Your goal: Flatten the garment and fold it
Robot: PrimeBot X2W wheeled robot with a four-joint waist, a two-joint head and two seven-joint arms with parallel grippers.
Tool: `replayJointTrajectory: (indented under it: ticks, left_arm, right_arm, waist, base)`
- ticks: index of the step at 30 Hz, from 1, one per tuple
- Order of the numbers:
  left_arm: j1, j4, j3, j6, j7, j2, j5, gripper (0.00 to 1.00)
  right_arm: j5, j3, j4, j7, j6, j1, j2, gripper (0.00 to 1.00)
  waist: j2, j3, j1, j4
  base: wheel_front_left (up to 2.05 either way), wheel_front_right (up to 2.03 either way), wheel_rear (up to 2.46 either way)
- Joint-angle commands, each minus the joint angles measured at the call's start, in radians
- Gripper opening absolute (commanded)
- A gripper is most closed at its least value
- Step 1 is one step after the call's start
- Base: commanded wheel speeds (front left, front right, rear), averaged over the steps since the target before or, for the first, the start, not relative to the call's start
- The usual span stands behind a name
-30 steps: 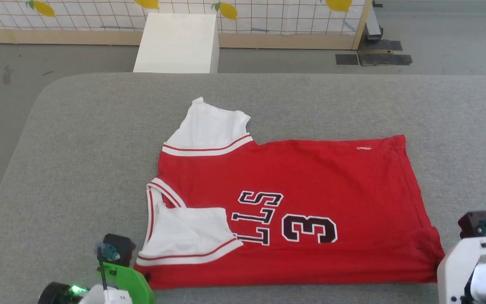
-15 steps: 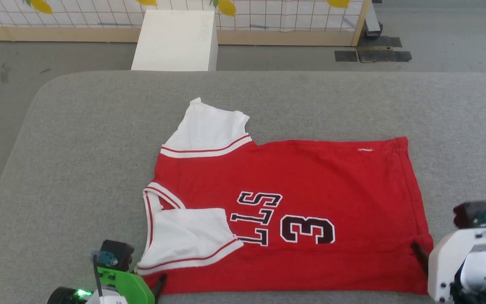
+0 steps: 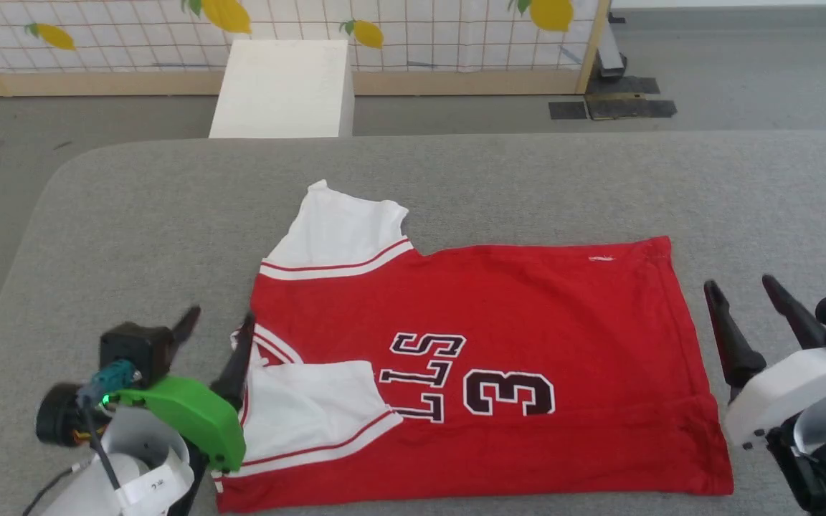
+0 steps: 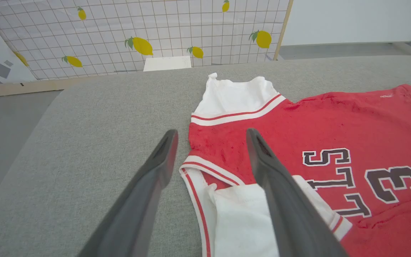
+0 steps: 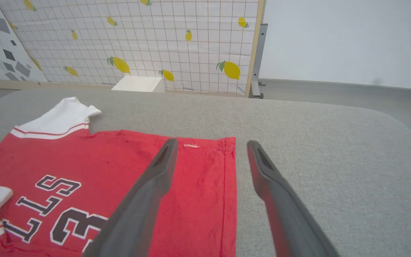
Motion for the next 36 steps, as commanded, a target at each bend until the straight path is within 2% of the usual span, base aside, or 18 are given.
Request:
replayJointTrajectory:
  ticks: [1,6,11,14,18,20,24,30,36]
  left_arm:
    - [-0.024,-0.006,0.013,-0.006,-0.045,-0.010,0.015,1.00]
    - [-0.081,0.019,0.030,-0.037,-0.164,-0.019,0.059,1.00]
    - [-0.188,0.073,0.008,-0.082,-0.148,-0.012,0.096,1.00]
    - [-0.278,0.102,-0.005,-0.127,-0.108,0.008,0.113,1.00]
    - [-0.428,0.173,-0.032,-0.208,0.007,0.053,0.137,1.00]
    - [-0.516,0.226,-0.050,-0.265,0.094,0.077,0.139,1.00]
    - [-0.670,0.335,-0.082,-0.340,0.260,0.111,0.130,1.00]
    - [-0.832,0.502,-0.120,-0.372,0.509,0.138,0.049,1.00]
    - [-0.900,0.637,-0.098,-0.359,0.753,0.146,-0.057,1.00]
  right_arm:
    - [0.000,0.008,-0.003,-0.052,-0.002,-0.021,0.015,1.00]
    - [-0.017,0.026,-0.002,-0.193,-0.002,-0.035,0.051,1.00]
    - [-0.051,0.043,-0.017,-0.280,-0.002,-0.046,0.084,1.00]
    - [-0.062,0.057,-0.027,-0.296,-0.002,-0.059,0.101,1.00]
    - [-0.024,0.076,-0.027,-0.312,-0.002,-0.081,0.119,1.00]
    - [-0.018,0.086,-0.022,-0.323,-0.002,-0.092,0.122,1.00]
    - [0.003,0.108,-0.005,-0.348,-0.002,-0.114,0.125,1.00]
    - [0.043,0.137,0.031,-0.389,-0.002,-0.145,0.126,1.00]
    - [0.071,0.145,0.072,-0.419,-0.002,-0.160,0.126,1.00]
  waist:
    - [0.0013,0.009,0.0000,-0.018]
    - [0.0013,0.039,0.0000,-0.056]
    - [0.0013,0.099,0.0000,-0.108]
    - [0.0013,0.149,0.0000,-0.144]
    - [0.0013,0.222,0.0000,-0.192]
    - [0.0013,0.260,0.0000,-0.218]
    - [0.0013,0.322,0.0000,-0.266]
    - [0.0013,0.389,0.0000,-0.330]
    - [0.0013,0.421,0.0000,-0.370]
  base:
    - [0.00,0.00,0.00]
    - [0.00,0.00,0.00]
    - [0.00,0.00,0.00]
    - [0.00,0.00,0.00]
    - [0.00,0.00,0.00]
    - [0.00,0.00,0.00]
    - [0.00,0.00,0.00]
    - [0.00,0.00,0.00]
    - [0.00,0.00,0.00]
